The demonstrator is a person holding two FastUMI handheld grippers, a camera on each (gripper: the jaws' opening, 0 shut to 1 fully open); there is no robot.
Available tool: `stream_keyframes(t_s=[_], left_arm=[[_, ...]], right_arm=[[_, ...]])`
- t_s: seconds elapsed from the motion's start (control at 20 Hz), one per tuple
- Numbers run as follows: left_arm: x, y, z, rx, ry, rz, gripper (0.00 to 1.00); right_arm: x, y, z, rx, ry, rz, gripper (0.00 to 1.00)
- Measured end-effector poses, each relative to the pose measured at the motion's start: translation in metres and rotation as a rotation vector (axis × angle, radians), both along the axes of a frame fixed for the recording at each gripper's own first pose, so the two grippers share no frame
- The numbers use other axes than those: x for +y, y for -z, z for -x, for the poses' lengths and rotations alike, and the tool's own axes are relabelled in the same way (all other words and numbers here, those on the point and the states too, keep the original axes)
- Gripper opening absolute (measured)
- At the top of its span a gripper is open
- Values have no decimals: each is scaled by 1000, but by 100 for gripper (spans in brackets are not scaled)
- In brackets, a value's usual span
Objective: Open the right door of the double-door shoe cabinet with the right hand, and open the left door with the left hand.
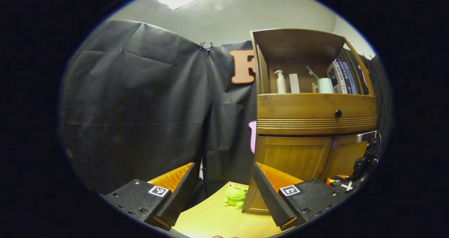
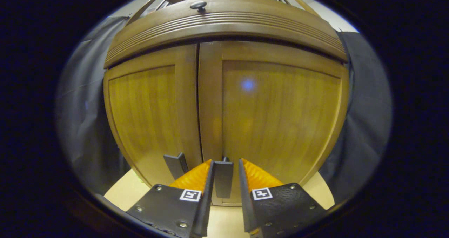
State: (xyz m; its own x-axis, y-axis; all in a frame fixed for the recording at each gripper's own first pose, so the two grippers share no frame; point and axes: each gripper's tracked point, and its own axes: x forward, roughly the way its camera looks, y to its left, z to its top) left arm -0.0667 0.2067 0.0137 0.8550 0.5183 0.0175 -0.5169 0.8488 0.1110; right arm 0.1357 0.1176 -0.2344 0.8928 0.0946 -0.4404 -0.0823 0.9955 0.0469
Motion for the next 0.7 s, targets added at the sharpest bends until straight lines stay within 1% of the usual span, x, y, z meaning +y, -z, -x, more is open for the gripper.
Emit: stream_keyframes(t_s=[0.05, 0.1, 0.15, 0.2, 0.3, 0.35, 0.45, 0.5, 0.7], left_arm=[[4, 1, 3, 2, -10, 2, 99], [6, 3, 4, 3, -16, 5, 99], [8, 4, 5, 4, -19, 8, 99], [9, 5, 6, 5, -21, 10, 99], [11, 6, 6, 6, -20, 11, 99], [11, 6, 5, 7, -18, 14, 99], [9, 8, 3, 6, -5, 20, 99], [6, 8, 2, 7, 6, 24, 99], [-4, 12, -4, 13, 54, 32, 99]], right_arm=[[1, 0, -1, -2, -2, 12, 42], [-1, 1, -4, 2, -2, 34, 38], [0, -1, -4, 1, 2, 45, 39], [-2, -5, -3, -2, 17, 41, 34], [0, 2, -8, -6, 41, 8, 32], [-1, 2, -5, -7, 46, 3, 33], [-1, 2, -6, -7, 40, 7, 25], [-1, 2, -5, 0, 44, 0, 29], [-4, 4, -4, 3, 89, -13, 29]])
